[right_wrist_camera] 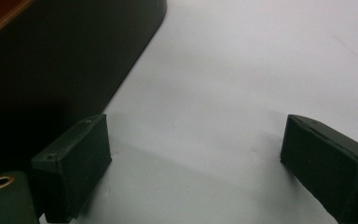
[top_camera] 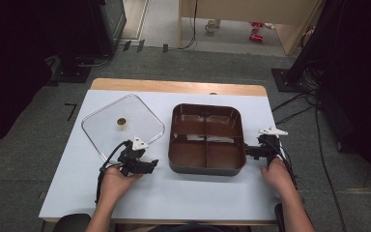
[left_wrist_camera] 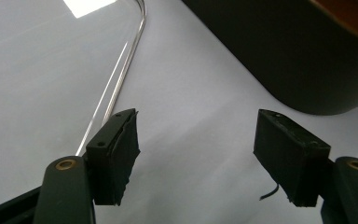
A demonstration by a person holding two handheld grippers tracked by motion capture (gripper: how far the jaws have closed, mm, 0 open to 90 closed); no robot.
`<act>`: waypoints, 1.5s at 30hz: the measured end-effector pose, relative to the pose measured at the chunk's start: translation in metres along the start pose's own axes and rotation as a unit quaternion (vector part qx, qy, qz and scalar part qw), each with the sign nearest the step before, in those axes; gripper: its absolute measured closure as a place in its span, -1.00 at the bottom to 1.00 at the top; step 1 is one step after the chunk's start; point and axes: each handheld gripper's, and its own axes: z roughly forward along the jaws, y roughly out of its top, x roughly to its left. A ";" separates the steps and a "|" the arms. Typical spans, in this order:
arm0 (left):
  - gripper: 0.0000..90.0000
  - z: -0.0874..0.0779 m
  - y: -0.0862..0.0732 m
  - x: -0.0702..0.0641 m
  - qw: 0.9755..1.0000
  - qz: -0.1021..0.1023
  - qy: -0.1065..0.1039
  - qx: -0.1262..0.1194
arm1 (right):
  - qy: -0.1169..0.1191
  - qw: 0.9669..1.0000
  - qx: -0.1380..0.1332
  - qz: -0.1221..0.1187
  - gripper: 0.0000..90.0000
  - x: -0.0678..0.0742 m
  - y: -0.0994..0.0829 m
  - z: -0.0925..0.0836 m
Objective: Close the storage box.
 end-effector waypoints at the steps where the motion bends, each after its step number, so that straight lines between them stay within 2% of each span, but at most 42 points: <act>1: -0.30 -0.001 0.001 0.001 1.000 0.001 0.000 -0.001 | 0.000 1.000 0.000 0.000 -0.83 0.000 0.000 0.000; 11: -0.29 -0.003 0.013 0.007 1.000 0.003 -0.007 -0.008 | 0.000 1.000 0.000 0.000 -0.83 0.000 0.000 0.000; 20: -0.28 0.001 0.025 0.015 1.000 0.005 -0.020 -0.001 | 0.000 1.000 0.000 0.000 -0.83 0.000 0.000 0.000; 26: -0.27 0.002 0.031 0.026 1.000 -0.003 -0.025 0.001 | 0.000 1.000 0.000 0.000 -0.83 0.000 0.000 0.000; 36: -0.25 0.005 0.042 0.040 1.000 0.006 -0.023 0.004 | 0.000 1.000 0.000 0.000 -0.83 0.000 0.000 0.000; 45: -0.25 0.004 0.049 0.056 1.000 0.001 -0.022 -0.001 | 0.000 1.000 0.000 0.000 -0.83 0.000 0.000 0.000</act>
